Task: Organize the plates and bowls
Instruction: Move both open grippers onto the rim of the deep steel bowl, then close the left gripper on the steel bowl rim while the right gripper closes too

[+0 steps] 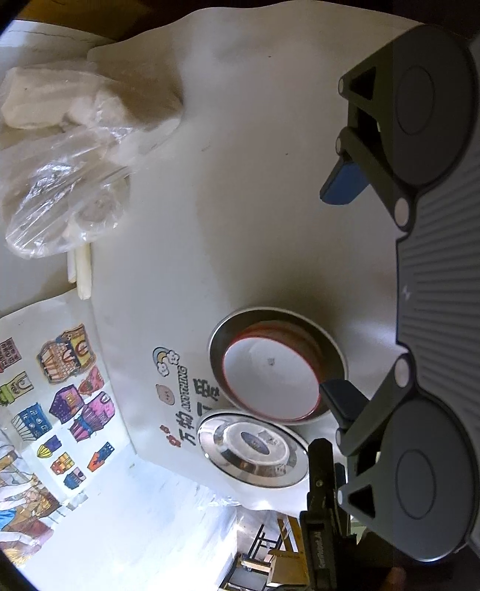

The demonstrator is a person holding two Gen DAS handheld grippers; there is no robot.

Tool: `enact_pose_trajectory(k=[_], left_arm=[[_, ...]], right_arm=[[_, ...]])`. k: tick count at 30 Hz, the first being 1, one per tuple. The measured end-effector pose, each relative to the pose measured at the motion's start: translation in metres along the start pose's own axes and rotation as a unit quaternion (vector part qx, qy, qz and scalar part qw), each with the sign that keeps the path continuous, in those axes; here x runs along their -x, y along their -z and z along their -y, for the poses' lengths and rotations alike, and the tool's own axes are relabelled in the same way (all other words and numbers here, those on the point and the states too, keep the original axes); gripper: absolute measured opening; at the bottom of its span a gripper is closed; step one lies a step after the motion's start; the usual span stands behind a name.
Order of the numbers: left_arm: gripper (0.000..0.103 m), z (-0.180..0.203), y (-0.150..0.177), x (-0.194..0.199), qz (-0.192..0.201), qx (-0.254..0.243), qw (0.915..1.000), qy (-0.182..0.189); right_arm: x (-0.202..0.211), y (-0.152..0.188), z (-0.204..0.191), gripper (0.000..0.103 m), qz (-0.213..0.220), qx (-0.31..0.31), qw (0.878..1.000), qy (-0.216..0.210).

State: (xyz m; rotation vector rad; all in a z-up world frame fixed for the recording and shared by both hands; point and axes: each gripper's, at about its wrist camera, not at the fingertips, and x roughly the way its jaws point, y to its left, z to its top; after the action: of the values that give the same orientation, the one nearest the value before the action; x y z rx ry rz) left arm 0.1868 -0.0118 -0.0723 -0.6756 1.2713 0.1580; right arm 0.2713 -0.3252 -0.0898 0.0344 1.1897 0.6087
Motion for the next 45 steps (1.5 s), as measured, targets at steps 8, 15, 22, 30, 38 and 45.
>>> enact_pose_trajectory(k=[8,15,22,30,38,45], left_arm=[[0.102,-0.005,-0.003,-0.005,0.001,0.024,0.9991,-0.035],[0.102,0.003,-0.004,-0.018,-0.003,0.022,0.9978,-0.062],[0.102,0.015,-0.003,-0.023,0.012,0.003,0.9965,-0.083],[0.102,0.025,0.003,-0.033,0.011,-0.002,0.9949,-0.100],[0.102,0.032,0.003,-0.037,0.010,0.014,0.9913,-0.131],[0.102,0.042,0.001,-0.039,0.013,0.004,0.9877,-0.156]], right_arm=[[-0.001,0.004,0.003,0.103,-0.001,0.012,1.000,0.014],[0.002,0.010,0.008,0.103,0.010,0.021,0.999,0.027],[0.001,0.012,0.012,0.103,0.026,0.028,0.999,0.036],[-0.009,0.004,0.013,0.103,0.020,0.042,0.998,0.046],[-0.023,-0.007,0.010,0.103,0.027,0.053,0.997,0.046],[-0.043,-0.012,-0.001,0.103,0.020,0.092,0.992,0.079]])
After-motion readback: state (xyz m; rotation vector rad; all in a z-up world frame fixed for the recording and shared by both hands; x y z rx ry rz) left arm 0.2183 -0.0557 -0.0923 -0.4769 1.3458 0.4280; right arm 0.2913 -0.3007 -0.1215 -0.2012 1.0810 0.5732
